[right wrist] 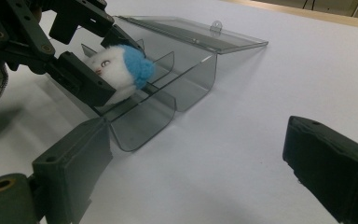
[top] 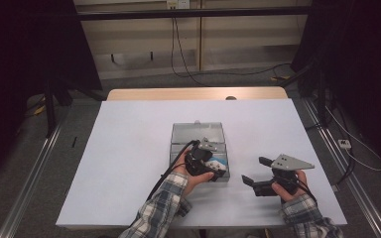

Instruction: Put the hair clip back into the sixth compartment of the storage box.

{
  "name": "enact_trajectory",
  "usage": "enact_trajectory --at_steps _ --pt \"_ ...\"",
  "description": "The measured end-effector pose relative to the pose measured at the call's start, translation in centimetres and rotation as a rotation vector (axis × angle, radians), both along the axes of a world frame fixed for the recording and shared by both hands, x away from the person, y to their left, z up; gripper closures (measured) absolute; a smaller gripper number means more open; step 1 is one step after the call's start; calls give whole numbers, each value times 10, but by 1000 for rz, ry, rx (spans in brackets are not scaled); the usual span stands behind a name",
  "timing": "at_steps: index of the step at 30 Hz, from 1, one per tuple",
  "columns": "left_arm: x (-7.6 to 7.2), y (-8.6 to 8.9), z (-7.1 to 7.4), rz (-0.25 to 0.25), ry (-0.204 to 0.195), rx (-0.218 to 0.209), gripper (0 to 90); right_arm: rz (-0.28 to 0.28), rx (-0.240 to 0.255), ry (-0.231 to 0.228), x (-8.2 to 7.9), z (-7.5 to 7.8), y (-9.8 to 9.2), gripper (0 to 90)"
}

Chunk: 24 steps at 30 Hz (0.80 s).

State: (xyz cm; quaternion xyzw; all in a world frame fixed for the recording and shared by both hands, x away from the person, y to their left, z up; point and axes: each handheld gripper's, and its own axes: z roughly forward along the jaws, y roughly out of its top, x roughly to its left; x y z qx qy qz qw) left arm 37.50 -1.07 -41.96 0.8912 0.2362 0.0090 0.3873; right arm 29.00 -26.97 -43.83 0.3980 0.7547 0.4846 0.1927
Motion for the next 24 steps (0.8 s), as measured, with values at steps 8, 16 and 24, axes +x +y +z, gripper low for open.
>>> enact_trajectory --at_steps 8,16,24 --pt "1 -1 -1 2 1 -3 322 0 -1 0 0 0 0 75" --pt "1 -2 0 9 -1 -13 316 0 -1 1 0 0 0 75" --pt "3 -3 -1 18 8 -45 261 0 -2 3 0 -1 0 75"
